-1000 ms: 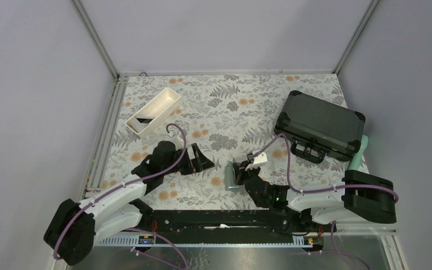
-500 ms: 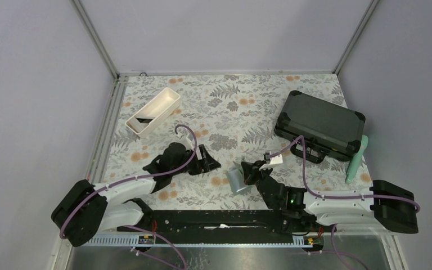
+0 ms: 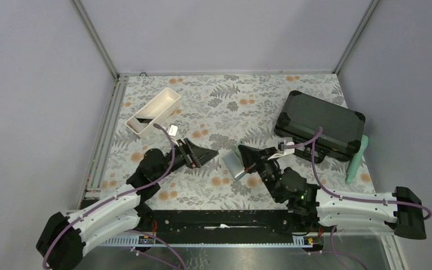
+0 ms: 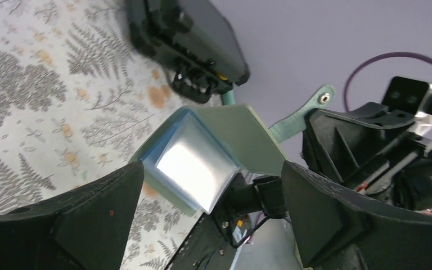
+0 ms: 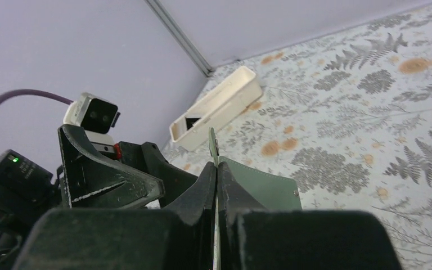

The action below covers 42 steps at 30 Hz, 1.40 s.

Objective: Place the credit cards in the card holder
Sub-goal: Open the card holder at the center of the board.

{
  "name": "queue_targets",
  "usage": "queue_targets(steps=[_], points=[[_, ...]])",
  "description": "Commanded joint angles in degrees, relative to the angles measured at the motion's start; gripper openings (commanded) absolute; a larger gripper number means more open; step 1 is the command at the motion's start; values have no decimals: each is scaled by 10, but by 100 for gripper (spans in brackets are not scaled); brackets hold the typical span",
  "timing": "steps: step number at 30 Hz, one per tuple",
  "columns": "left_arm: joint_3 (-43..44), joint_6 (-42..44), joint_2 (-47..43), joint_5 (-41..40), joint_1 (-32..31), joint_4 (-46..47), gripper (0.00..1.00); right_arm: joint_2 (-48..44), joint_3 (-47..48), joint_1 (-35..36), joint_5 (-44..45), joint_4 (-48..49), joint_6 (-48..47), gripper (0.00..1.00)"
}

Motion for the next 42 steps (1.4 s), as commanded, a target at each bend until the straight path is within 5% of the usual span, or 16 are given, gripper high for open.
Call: queue_targets(steps=[1, 15, 33, 36, 42], points=[[-9, -17, -41, 19, 4, 52, 98, -11, 37, -2, -24, 78, -16, 0], [-16, -58, -81, 29, 5, 64, 99, 36, 114, -2, -77, 173, -68, 0], [-17, -152, -27, 70, -3, 220, 98, 84, 159, -2, -143, 247, -44, 0], [-16, -165, -22, 74, -6, 247, 92, 87, 158, -1, -144, 253, -37, 0], [-26, -180, -14, 69, -9, 256, 60, 88, 156, -2, -148, 257, -30, 0]])
